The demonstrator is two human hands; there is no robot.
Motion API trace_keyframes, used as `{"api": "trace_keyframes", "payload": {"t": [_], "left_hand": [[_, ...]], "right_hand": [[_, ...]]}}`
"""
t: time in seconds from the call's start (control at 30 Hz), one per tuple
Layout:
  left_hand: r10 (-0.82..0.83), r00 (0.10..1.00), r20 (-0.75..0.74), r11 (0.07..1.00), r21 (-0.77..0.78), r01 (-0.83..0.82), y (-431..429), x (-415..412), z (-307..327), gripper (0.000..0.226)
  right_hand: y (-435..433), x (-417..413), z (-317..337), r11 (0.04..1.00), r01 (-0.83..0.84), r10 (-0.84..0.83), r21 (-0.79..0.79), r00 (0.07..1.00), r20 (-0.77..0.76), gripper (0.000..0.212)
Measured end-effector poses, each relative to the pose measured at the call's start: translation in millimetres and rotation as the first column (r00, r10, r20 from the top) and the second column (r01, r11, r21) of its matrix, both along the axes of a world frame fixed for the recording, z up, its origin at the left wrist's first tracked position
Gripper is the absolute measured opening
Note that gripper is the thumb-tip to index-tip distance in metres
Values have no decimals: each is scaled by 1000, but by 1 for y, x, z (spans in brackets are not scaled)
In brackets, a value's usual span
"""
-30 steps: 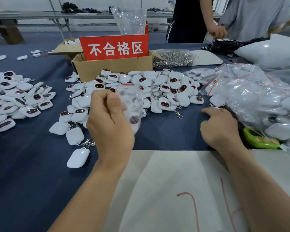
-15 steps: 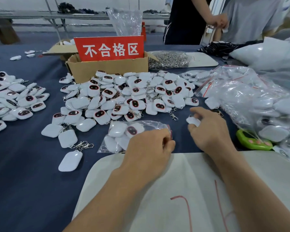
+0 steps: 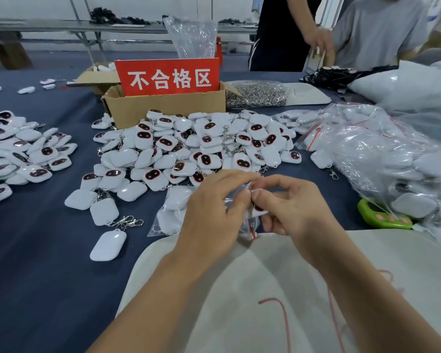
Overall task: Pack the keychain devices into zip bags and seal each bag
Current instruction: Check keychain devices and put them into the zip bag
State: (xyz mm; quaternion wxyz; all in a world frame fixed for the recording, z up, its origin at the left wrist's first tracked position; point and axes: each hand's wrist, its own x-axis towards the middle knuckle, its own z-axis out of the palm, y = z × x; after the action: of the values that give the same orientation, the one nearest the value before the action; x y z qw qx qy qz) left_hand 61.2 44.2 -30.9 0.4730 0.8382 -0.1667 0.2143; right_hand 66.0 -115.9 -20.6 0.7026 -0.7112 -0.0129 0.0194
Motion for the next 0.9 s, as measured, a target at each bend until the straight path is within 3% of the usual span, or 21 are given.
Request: {"api": "trace_keyframes", "payload": {"t": [0.1, 0.2, 0.43, 0.6, 0.9], "left_hand": [[24, 999, -48, 996, -89, -29, 1, 2, -2, 25], [26, 991, -128, 978, -201, -52, -1, 3, -4, 26], [16, 987, -162, 963, -262, -58, -3, -1, -2, 24], [84, 991, -107, 974, -203, -105, -7, -6, 0, 12], [37, 989, -143, 966, -250, -73, -8, -8, 1, 9]], "right_hand": [[-3, 1, -1, 995, 29, -33, 92, 999, 37, 19], [-5, 2, -1, 982, 25, -34, 187, 998, 44, 22], [0, -2, 2, 992, 75, -75, 104, 997, 0, 21], [5, -8, 6, 990, 138, -139, 24, 988, 63, 27], [6, -10, 8, 979, 203, -197, -30, 970, 144, 21]]}}
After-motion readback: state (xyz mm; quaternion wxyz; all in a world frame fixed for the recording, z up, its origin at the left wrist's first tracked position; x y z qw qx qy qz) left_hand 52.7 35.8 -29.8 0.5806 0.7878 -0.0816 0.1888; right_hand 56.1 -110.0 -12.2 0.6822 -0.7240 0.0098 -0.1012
